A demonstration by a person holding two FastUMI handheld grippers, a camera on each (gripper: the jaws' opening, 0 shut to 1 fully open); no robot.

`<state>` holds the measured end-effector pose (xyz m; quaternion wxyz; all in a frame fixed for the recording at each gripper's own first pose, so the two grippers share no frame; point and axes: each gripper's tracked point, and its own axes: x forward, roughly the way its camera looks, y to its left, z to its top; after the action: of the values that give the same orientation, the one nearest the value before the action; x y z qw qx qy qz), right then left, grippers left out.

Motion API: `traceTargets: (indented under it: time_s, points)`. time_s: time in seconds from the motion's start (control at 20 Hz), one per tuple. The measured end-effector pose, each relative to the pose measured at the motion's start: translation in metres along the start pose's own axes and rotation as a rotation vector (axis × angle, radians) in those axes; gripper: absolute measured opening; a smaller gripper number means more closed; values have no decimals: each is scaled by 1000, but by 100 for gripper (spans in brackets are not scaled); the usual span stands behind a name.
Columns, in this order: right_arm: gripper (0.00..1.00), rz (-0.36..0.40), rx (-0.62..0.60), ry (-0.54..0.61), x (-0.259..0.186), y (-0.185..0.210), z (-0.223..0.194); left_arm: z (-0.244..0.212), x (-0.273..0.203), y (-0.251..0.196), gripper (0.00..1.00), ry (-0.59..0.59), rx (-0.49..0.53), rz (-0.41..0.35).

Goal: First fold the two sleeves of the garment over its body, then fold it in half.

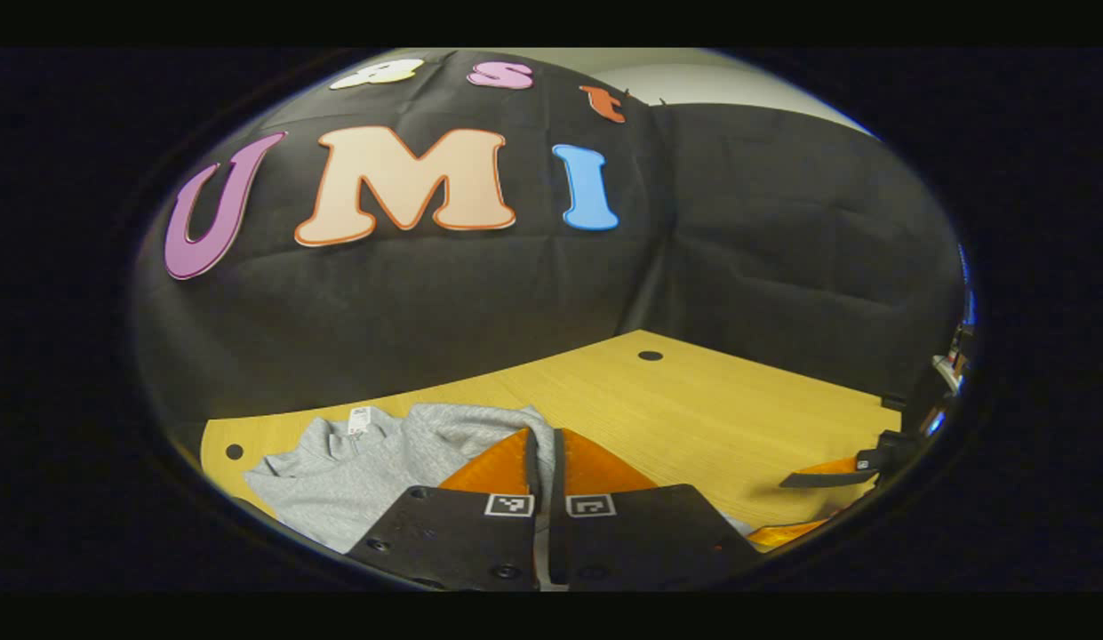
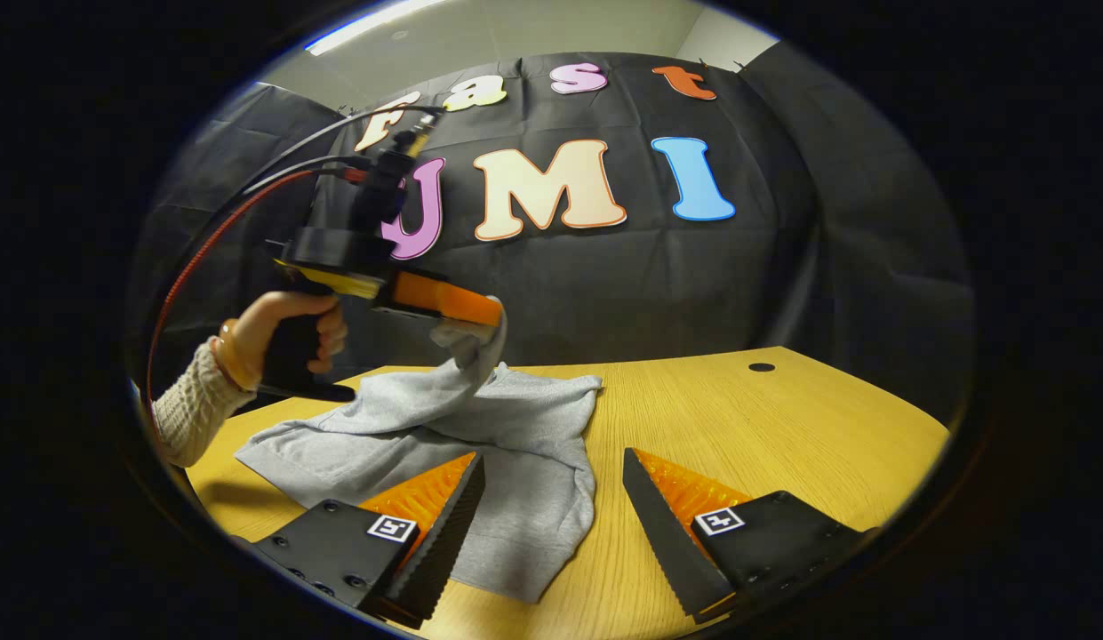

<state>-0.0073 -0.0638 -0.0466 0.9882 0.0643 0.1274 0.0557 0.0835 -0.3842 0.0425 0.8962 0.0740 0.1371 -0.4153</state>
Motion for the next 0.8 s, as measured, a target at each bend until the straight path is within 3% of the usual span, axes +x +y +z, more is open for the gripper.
traceTargets:
  time_s: [0.5, 0.65, 0.7, 0.8]
  points:
    - [97, -16, 6, 10, -1, -10, 0, -60, 74, -1, 1, 145, 22, 90]
    - [97, -22, 4, 15, 2, -12, 0, -61, 79, -18, 7, 141, 2, 25]
    - [97, -24, 6, 18, 2, -12, -1, -61, 79, -26, 14, 141, -10, -10]
    - [97, -22, 17, 25, 2, -9, -2, -57, 70, -26, 64, 136, -3, -7]
